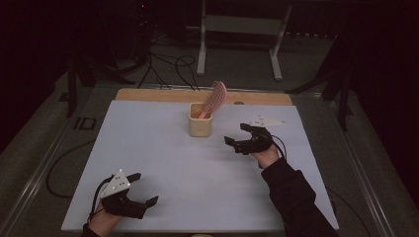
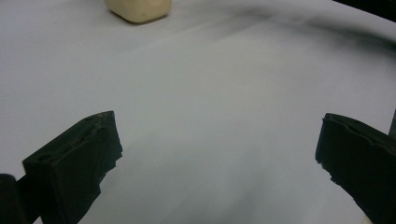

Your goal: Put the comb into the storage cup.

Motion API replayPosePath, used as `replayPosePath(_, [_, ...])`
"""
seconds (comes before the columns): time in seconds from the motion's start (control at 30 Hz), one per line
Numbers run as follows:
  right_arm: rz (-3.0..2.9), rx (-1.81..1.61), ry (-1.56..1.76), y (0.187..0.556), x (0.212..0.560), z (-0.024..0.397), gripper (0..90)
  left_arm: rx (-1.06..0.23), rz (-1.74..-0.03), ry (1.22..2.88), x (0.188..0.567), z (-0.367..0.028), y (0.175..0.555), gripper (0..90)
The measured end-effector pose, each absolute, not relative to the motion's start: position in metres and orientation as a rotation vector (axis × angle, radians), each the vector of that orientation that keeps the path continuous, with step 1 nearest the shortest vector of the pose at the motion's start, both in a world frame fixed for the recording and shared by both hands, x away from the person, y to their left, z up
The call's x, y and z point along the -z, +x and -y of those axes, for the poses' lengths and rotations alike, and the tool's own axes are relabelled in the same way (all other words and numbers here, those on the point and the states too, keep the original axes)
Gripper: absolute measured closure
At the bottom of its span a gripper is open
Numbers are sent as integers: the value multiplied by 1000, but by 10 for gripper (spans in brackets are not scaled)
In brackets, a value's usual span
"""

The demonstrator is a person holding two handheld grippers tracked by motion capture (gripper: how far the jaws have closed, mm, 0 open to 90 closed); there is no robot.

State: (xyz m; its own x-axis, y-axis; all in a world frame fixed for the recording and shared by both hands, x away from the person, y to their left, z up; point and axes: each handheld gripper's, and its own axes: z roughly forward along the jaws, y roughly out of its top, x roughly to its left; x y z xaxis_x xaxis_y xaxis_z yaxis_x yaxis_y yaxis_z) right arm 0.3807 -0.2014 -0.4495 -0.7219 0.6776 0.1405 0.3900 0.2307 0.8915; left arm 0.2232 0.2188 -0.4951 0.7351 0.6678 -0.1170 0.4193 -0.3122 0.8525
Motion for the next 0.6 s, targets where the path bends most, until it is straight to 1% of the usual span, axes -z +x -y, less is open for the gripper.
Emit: replayPosePath(0.6, [-2266,-1518,951,349,470,220,99,-319,-832,1956,495,-219,223,4])
